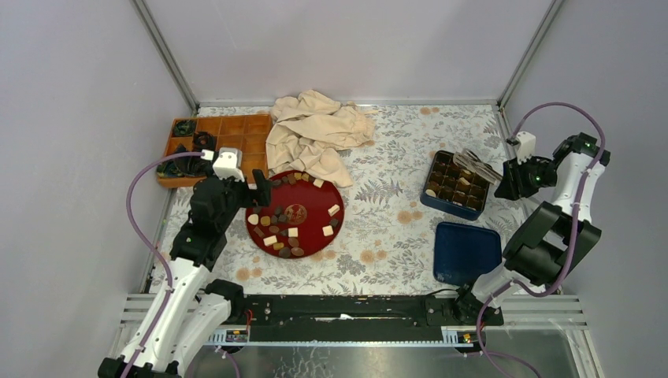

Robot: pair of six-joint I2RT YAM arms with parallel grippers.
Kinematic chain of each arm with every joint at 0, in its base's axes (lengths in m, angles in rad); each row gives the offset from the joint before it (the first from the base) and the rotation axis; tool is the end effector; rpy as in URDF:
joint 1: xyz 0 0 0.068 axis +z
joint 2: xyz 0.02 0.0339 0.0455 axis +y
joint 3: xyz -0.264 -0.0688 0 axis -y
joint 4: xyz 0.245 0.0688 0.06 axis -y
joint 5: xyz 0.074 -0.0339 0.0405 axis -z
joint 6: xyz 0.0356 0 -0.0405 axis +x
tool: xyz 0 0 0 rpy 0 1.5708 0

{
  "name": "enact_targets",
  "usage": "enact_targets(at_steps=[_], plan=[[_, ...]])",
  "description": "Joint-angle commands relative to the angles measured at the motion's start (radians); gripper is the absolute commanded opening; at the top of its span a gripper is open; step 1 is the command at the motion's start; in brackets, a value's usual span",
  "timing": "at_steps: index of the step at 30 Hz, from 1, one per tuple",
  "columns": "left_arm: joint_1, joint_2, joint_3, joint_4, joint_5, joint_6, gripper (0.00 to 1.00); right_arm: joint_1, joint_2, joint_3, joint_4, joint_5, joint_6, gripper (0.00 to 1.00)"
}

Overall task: Pack the chocolate
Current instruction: Place the fake chocolate in the packing box, then pick up the fake chocolate from the plate.

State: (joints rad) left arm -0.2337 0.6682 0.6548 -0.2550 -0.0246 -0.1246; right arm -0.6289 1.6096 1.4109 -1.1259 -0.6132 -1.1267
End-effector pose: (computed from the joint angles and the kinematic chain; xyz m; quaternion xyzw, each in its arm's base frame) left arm 0.1600 -0.0372 0.3047 0.0359 0.7945 -0.0984 0.5981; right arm 0.2606 -0.1643 0.2878 -0.2690 0.9079 0.1013 0.3052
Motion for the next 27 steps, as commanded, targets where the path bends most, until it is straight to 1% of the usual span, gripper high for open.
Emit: enact_targets(at_steps=[1,4,6,11,13,15,17,18,19,20,21,23,24,25,27], plan=[[0.008,0.037,0.007,0.070,0.112,-0.020,0.99,0.048,-0.075,0.043,-0.083,-0.246,-0.001,0.43],[0.008,0.080,0.041,0.074,0.195,-0.056,0.99,0.155,-0.097,0.020,-0.038,-0.288,0.070,0.43],[0.010,0.103,0.068,0.085,0.264,-0.089,0.99,0.254,-0.119,-0.002,0.025,-0.291,0.144,0.43],[0.023,0.157,0.118,0.181,0.426,-0.218,0.99,0.549,-0.157,-0.035,0.195,-0.252,0.300,0.43],[0.050,0.203,0.136,0.240,0.502,-0.286,0.99,0.663,-0.157,-0.032,0.239,-0.234,0.329,0.43],[0.123,0.262,0.147,0.334,0.620,-0.393,0.99,0.772,-0.154,-0.034,0.278,-0.207,0.358,0.43],[0.212,0.346,0.137,0.520,0.761,-0.591,0.99,0.867,-0.140,-0.032,0.308,-0.174,0.371,0.43],[0.253,0.394,0.118,0.663,0.822,-0.743,0.99,0.915,-0.128,-0.032,0.320,-0.151,0.374,0.43],[0.294,0.453,0.087,0.870,0.872,-0.922,0.98,0.962,-0.119,-0.034,0.333,-0.125,0.375,0.43],[0.325,0.512,0.046,1.197,0.890,-1.111,0.98,1.007,-0.108,-0.040,0.349,-0.095,0.374,0.43],[0.360,0.590,0.015,1.358,0.885,-1.297,0.98,1.053,-0.103,-0.050,0.368,-0.059,0.370,0.43],[0.415,0.753,0.004,1.763,0.879,-1.559,0.94,1.139,-0.089,-0.071,0.406,0.005,0.361,0.43],[0.440,0.831,0.024,1.851,0.900,-1.643,0.91,1.178,-0.083,-0.081,0.420,0.035,0.358,0.43],[0.461,0.888,0.062,1.863,0.932,-1.685,0.91,1.214,-0.075,-0.090,0.432,0.058,0.355,0.43],[0.484,0.949,0.092,1.863,0.984,-1.677,0.91,1.282,-0.055,-0.103,0.452,0.113,0.351,0.43]])
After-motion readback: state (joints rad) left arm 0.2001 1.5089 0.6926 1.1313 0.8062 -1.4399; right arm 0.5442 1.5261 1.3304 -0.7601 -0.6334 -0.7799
